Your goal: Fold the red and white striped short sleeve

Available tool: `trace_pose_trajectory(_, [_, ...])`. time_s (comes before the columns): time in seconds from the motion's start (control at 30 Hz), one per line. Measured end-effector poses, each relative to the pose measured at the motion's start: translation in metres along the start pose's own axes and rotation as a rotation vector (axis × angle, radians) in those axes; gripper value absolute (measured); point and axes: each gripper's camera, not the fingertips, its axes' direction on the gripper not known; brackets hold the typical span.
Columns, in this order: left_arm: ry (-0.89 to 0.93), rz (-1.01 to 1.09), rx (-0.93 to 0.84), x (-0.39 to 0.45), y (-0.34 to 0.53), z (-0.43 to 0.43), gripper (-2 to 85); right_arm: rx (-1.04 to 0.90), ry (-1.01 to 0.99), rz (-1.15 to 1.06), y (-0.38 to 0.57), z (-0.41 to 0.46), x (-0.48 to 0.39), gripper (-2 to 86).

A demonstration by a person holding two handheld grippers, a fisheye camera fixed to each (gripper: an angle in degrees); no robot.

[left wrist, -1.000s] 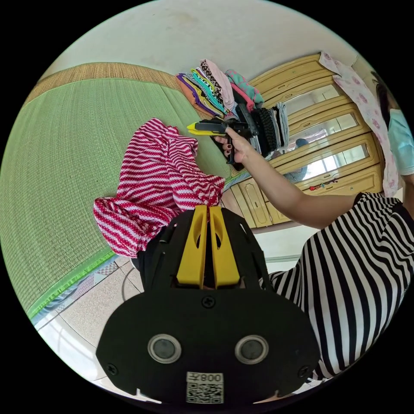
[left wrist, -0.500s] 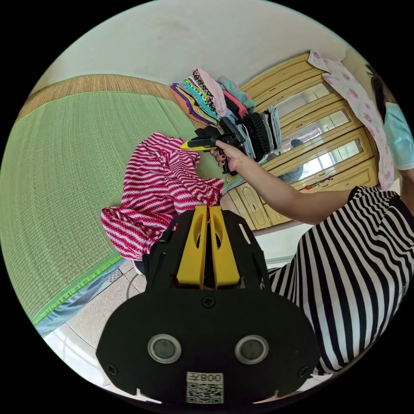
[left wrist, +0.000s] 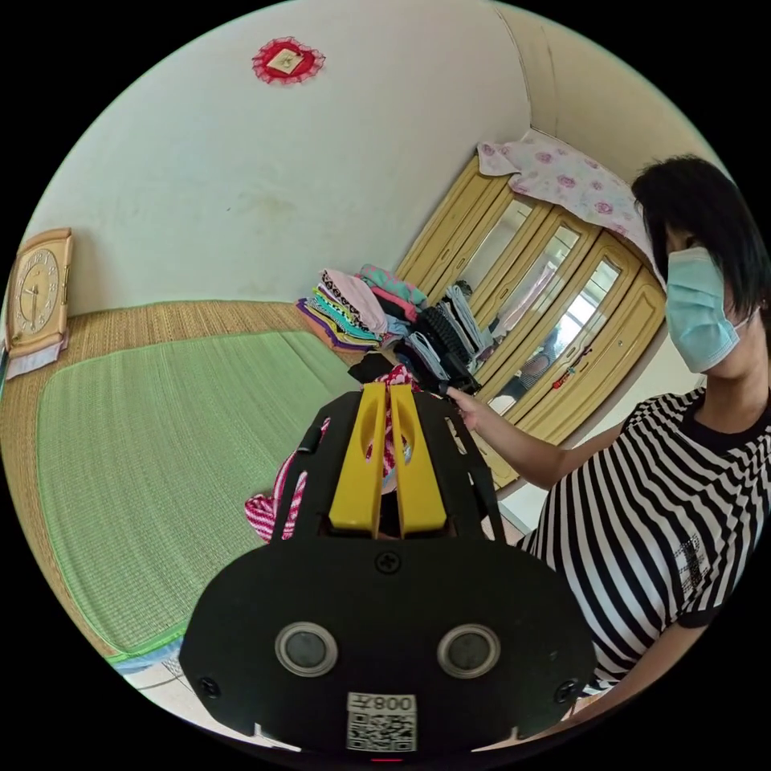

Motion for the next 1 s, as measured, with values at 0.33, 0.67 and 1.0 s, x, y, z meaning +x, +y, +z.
trace_pose_trajectory(0.33, [0.027,0.070,0.082,0.082,0.001,-0.022,0.5,0.036,0.001,0.005,0.094,0.007,-0.001,1.2])
trace_pose_trajectory(0.67, [0.048,0.051,0.045,0.146,-0.021,0.022,0.5,0.041,0.224,-0.042,0.206,0.063,0.011,6.8])
trace_pose_trajectory(1.0, [0.066,0.070,0.053,0.204,-0.039,0.032,0.5,-0.108,0.433,-0.271,0.268,0.181,-0.012,10.7])
